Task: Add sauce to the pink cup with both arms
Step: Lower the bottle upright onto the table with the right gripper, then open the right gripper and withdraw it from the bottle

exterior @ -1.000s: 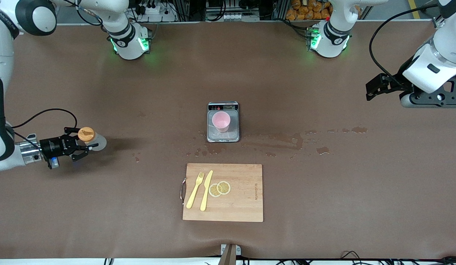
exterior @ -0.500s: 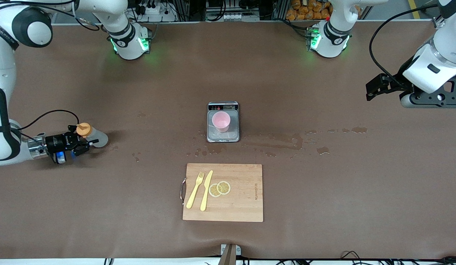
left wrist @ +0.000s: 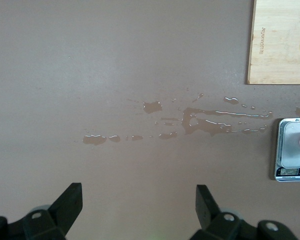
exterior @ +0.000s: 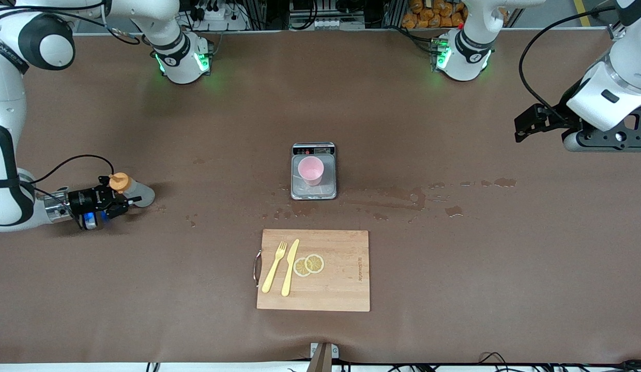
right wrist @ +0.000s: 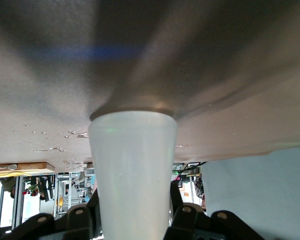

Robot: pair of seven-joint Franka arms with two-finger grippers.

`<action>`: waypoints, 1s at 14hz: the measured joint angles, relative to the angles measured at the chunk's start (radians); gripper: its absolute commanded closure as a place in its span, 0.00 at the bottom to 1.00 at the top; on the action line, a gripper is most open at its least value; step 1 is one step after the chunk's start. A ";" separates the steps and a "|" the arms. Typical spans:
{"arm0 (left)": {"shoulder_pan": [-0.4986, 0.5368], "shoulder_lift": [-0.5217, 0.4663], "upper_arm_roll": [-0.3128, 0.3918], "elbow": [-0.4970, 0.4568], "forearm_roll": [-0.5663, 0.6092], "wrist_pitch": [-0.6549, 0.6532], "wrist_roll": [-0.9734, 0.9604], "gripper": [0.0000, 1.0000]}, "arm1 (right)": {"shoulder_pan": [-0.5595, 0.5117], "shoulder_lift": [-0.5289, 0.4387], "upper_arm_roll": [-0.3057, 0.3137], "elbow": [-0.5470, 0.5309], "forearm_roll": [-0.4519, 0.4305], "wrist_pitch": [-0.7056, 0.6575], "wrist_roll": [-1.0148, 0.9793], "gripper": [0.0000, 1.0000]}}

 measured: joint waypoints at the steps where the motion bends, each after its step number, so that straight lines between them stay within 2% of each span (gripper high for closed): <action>1: 0.000 0.000 0.000 0.000 0.000 0.000 0.000 0.00 | -0.002 0.000 0.000 0.001 0.001 -0.001 0.000 0.00; 5: 0.000 0.000 0.000 0.000 0.000 0.001 0.000 0.00 | -0.005 -0.001 0.000 0.034 0.004 -0.004 0.000 0.00; 14: -0.001 0.000 -0.001 0.007 0.000 0.002 0.000 0.00 | -0.019 -0.078 0.006 0.245 -0.013 -0.114 0.000 0.00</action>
